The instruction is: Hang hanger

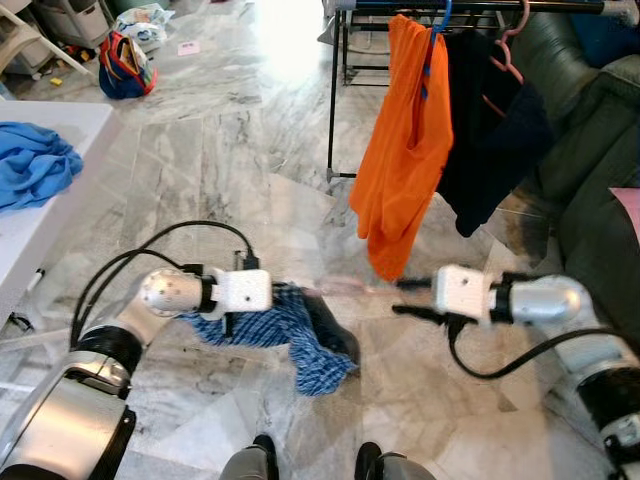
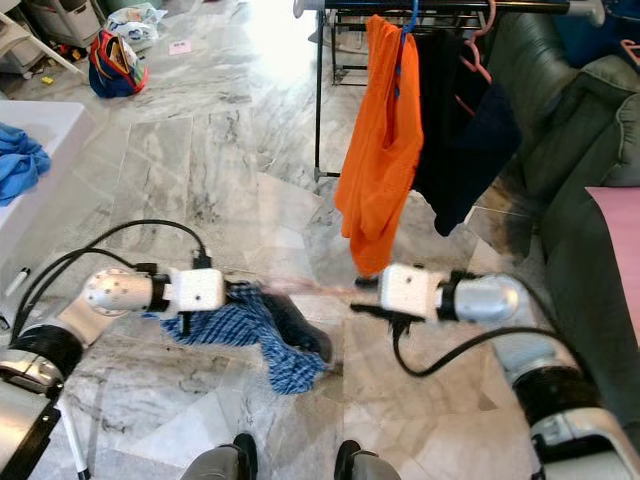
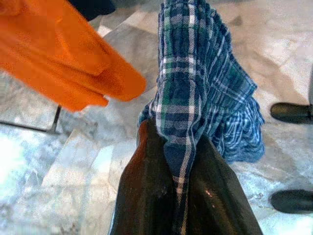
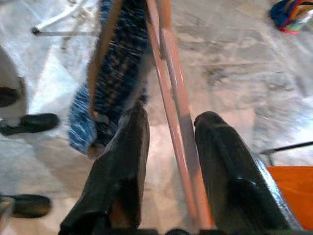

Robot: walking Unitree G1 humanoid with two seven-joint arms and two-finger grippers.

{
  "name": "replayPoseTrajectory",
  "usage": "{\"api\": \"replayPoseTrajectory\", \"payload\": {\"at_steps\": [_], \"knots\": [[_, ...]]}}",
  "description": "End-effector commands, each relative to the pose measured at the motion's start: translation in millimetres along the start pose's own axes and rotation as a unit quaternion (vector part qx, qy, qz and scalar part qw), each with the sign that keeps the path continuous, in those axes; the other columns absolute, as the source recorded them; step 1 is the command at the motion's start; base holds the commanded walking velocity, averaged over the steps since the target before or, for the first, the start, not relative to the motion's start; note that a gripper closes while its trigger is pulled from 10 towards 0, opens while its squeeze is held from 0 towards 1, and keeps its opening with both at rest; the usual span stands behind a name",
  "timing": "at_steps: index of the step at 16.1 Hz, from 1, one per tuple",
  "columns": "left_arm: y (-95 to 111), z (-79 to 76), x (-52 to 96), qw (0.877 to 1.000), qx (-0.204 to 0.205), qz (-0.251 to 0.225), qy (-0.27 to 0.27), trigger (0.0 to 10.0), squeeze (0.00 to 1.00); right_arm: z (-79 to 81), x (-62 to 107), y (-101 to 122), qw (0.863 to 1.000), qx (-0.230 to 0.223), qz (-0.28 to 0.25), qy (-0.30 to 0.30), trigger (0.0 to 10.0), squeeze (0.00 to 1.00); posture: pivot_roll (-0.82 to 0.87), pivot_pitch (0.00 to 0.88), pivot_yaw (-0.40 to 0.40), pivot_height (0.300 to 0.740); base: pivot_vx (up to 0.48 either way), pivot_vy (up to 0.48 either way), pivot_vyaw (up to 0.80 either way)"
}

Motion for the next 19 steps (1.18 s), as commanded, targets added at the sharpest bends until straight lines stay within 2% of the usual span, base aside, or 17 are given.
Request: {"api": "replayPoseTrajectory", "payload": {"at_steps": [1,3,4,6,7,9,10,11,12,14,15,16,17,19], "knots": [[-13.9,0.6,10.5,0.999,0.03,0.015,0.023,0.0,0.0,-7.9,5.2,2.4,1.0,0.014,0.004,-0.014,10.0,1.0,0.05,0.217,0.033,0.74,0.0,0.0,0.0],[-24.0,0.7,18.0,0.997,0.052,0.026,0.043,0.0,0.0,-12.7,10.8,1.0,0.999,0.013,0.009,-0.028,10.0,1.0,0.04,0.217,0.033,0.74,0.0,0.0,0.0],[-36.3,1.1,26.3,0.994,0.071,0.045,0.068,0.0,0.0,-19.3,15.0,1.4,0.998,0.007,0.006,-0.057,10.0,1.0,0.04,0.217,0.032,0.74,0.0,0.0,0.0],[-43.4,8.0,33.3,0.987,0.108,0.046,0.112,0.0,0.0,-28.5,17.0,5.8,0.995,-0.011,-0.014,-0.103,10.0,1.0,0.04,0.215,0.031,0.74,0.0,0.0,0.0],[-45.6,13.2,36.5,0.981,0.13,0.042,0.14,0.0,0.0,-33.5,16.4,10.5,0.99,-0.03,-0.033,-0.136,10.0,1.0,0.04,0.213,0.03,0.74,0.0,0.0,0.0],[-42.9,30.0,43.6,0.964,0.161,0.014,0.212,0.0,0.0,-40.9,10.9,19.1,0.967,-0.092,-0.084,-0.223,10.0,1.0,0.04,0.208,0.02,0.74,0.0,0.0,0.0],[-39.6,35.2,44.8,0.96,0.168,0.002,0.225,0.0,0.0,-42.1,9.7,19.8,0.959,-0.108,-0.093,-0.243,10.0,1.0,0.04,0.206,0.018,0.74,0.0,0.0,0.0],[-39.6,35.2,44.8,0.96,0.168,0.002,0.225,0.0,0.0,-42.1,9.7,19.8,0.959,-0.108,-0.093,-0.243,10.0,1.0,0.04,0.206,0.018,0.74,0.0,0.0,0.0],[-27.2,49.0,46.7,0.953,0.171,-0.032,0.246,0.0,0.0,-43.6,5.4,17.6,0.938,-0.154,-0.109,-0.291,10.0,1.0,0.05,0.206,0.016,0.74,0.0,0.0,0.0],[-16.2,57.6,47.1,0.95,0.17,-0.06,0.254,0.0,0.0,-42.5,1.7,13.4,0.919,-0.196,-0.119,-0.32,10.0,1.0,0.05,0.208,0.013,0.74,0.0,0.0,0.0],[-4.9,58.2,43.1,0.955,0.162,-0.081,0.237,0.0,0.0,-40.0,-2.4,8.3,0.903,-0.233,-0.125,-0.34,10.0,1.0,0.06,0.209,0.011,0.74,0.0,0.0,0.0],[14.4,55.3,35.3,0.961,0.154,-0.118,0.197,0.0,0.0,-35.8,-8.6,-4.1,0.868,-0.3,-0.125,-0.374,10.0,1.0,0.06,0.211,0.01,0.74,0.0,0.0,0.0],[28.9,50.3,28.2,0.962,0.166,-0.147,0.162,0.0,0.0,-33.0,-11.1,-20.2,0.834,-0.358,-0.112,-0.406,10.0,1.0,0.06,0.213,0.014,0.74,0.0,0.0,0.0],[38.7,47.9,23.7,0.961,0.166,-0.165,0.148,0.0,0.0,-30.3,-11.5,-33.0,0.808,-0.398,-0.099,-0.423,10.0,1.0,0.06,0.217,0.017,0.74,0.0,0.0,0.0]]}}
Point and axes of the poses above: a point about 5 cm out from each wrist's last joint towards the gripper, its own x axis pointing back from the gripper into the wrist, its own y axis along the axis of the wrist's last joint, z = x × y, the point moved 6 cm from there along -x, pointing out of the wrist towards the gripper, and after that the axes turned 1 degree about -x, right-handed, at the moved point
